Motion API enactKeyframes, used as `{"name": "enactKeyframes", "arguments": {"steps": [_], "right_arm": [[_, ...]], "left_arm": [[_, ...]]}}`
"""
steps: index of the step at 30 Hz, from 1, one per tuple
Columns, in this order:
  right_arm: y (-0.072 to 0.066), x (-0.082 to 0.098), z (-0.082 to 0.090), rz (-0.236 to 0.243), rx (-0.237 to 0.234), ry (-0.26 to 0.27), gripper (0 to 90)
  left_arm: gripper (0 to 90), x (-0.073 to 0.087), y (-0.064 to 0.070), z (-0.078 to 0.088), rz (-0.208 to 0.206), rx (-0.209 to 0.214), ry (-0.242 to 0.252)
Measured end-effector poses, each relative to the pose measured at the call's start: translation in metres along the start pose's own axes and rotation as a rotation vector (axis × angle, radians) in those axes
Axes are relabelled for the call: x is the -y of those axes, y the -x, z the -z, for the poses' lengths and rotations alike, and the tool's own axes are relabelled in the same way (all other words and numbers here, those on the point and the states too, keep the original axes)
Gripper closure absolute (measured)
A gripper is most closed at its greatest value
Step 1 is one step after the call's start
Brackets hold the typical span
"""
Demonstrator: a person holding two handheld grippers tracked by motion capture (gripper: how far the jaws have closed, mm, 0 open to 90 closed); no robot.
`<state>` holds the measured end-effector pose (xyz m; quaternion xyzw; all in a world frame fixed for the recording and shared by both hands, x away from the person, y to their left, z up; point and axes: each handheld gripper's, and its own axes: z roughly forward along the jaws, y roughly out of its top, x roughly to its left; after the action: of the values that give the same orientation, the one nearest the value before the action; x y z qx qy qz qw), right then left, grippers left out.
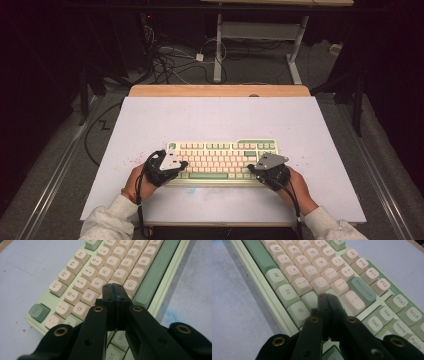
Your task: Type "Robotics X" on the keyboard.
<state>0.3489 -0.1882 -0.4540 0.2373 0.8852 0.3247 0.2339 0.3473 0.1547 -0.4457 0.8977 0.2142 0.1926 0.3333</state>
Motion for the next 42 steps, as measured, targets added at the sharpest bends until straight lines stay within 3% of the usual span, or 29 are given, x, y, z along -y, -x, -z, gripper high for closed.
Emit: {"name": "enactKeyframes", "arguments": {"steps": [9, 20, 42], "right_arm": [[0.0, 0.0, 0.0, -0.003, 0.001, 0.001, 90.0], [0.0, 0.0, 0.0, 0.002, 0.005, 0.002, 90.0], [-0.001, 0.0, 0.0, 0.002, 0.002, 0.001, 90.0]], "left_arm": [[87.3, -0.005, 0.005, -0.007, -0.014, 0.028, 0.004], [87.3, -0.006, 0.007, -0.014, -0.026, 0.035, -0.027], [87.3, -0.007, 0.005, -0.015, -0.02, 0.036, -0.031]]}}
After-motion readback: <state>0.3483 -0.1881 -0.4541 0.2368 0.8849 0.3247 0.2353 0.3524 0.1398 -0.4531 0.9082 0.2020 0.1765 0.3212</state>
